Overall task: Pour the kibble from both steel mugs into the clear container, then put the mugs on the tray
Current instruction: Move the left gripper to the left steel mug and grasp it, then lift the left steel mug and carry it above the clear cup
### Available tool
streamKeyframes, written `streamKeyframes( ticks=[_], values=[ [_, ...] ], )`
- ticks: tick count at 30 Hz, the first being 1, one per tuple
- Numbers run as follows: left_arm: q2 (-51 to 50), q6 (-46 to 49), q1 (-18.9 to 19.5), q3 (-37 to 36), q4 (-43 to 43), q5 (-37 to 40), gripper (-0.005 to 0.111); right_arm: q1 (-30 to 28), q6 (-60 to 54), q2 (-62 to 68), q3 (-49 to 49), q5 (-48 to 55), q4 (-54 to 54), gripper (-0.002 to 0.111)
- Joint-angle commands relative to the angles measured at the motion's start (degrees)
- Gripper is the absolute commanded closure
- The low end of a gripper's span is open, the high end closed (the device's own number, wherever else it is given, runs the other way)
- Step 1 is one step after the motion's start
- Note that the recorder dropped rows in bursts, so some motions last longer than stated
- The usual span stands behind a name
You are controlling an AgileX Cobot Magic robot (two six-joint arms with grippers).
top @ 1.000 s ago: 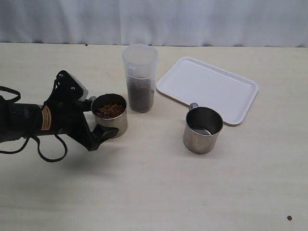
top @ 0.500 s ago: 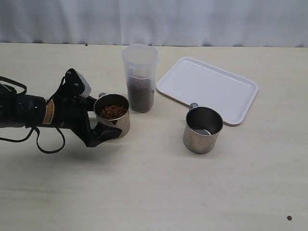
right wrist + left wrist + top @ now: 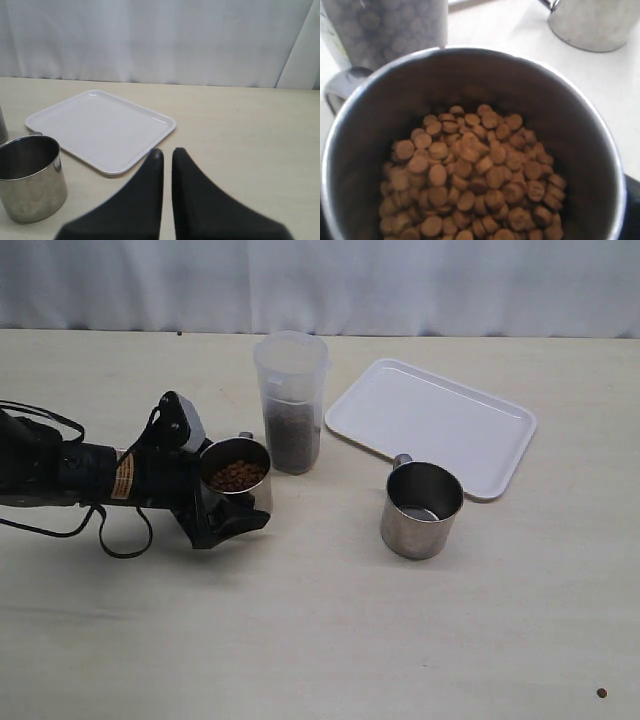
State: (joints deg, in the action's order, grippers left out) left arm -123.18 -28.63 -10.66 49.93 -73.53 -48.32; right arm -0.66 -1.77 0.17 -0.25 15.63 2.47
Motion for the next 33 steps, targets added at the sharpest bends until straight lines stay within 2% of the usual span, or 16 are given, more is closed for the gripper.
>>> streamKeyframes(
  ticks=[1, 5, 7, 11, 12, 13, 15, 18, 21, 28, 31, 33],
  values=[
    [-1.93, 3.14, 0.05, 0.24, 1.90, -3.47, 0.007, 0.13, -0.39, -0.17, 0.25, 0.09, -0.30, 0.103],
    [-2.45, 3.55, 0.05, 0.24, 3.20, -3.21, 0.008, 0.13, -0.39, -0.17, 0.25, 0.09, -0.30, 0.103],
    [-2.45, 3.43, 0.05, 0.24, 2.97, -3.21, 0.016, 0.13, -0.39, -0.17, 0.25, 0.09, -0.30, 0.103],
    [-2.45, 3.30, 0.05, 0.24, 5.40, -1.94, 0.056, 0.13, -0.39, -0.17, 0.25, 0.09, -0.30, 0.103],
    [-2.45, 3.30, 0.05, 0.24, 8.18, -0.37, 0.075, 0.13, -0.39, -0.17, 0.25, 0.09, -0.30, 0.103],
    [-2.45, 3.30, 0.05, 0.24, 8.84, 0.31, 0.086, 0.13, -0.39, -0.17, 0.25, 0.09, -0.30, 0.103],
    [-2.16, 3.30, 0.05, 0.24, 8.10, 1.68, 0.094, 0.13, -0.39, -0.17, 0.25, 0.09, -0.30, 0.103],
    [-0.38, 1.73, 0.05, 0.13, 5.23, 4.48, 0.099, 0.13, -0.39, -0.17, 0.25, 0.09, -0.30, 0.103],
    [2.79, -3.24, 0.05, 0.13, 0.14, 8.36, 0.099, 0.13, -0.39, -0.17, 0.25, 0.09, -0.30, 0.103],
    [15.85, -33.24, -0.09, -0.09, -16.81, 26.66, 0.099, 0.13, -0.39, -0.17, 0.25, 0.09, -0.30, 0.103],
    [20.59, -34.86, -0.09, -0.54, -17.11, 29.65, 0.107, 0.13, -0.39, -0.17, 0.25, 0.09, -0.30, 0.103],
    [25.23, -35.72, -0.09, -0.54, -16.34, 30.30, 0.107, 0.13, -0.39, -0.17, 0.25, 0.09, -0.30, 0.103]
  ],
)
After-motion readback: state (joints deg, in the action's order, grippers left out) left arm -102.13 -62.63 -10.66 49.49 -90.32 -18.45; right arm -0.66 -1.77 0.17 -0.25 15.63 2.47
